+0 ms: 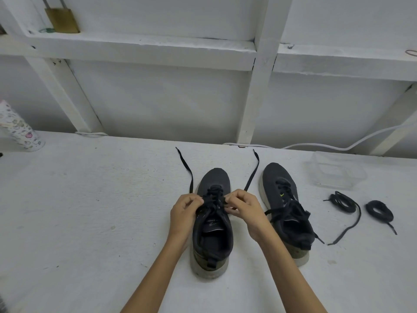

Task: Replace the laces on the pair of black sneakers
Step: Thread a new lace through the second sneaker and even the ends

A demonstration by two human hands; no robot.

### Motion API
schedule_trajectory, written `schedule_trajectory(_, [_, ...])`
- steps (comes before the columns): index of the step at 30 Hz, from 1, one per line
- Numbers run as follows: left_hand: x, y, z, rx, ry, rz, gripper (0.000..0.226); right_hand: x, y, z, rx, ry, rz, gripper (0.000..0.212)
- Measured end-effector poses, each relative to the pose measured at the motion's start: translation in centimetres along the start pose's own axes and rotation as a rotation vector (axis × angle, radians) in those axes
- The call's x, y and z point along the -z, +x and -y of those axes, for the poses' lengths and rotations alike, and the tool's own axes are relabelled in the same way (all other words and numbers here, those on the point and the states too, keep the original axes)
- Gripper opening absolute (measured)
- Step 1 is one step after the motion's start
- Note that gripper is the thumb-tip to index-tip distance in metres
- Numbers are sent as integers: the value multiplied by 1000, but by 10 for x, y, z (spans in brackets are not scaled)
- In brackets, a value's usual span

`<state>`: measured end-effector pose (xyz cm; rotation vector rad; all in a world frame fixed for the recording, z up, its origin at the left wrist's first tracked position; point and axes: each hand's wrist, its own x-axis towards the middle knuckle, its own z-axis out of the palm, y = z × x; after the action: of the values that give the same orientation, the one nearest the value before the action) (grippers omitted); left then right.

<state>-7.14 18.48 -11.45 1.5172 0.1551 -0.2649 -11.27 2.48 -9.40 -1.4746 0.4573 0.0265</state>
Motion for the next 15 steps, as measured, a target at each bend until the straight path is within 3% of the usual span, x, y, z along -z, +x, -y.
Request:
schedule_trajectory(3, [0, 1, -3, -2, 87, 36, 11, -2, 1, -1, -40, 38, -40, 17])
schedule_trajectory(10, [-1, 13, -10, -168, 410, 158, 10, -5, 6, 7, 100, -259, 9, 25])
schedule_trajectory(15, [-1, 6, -5, -57, 131, 69, 12, 1, 5, 3, -23, 20, 33, 13])
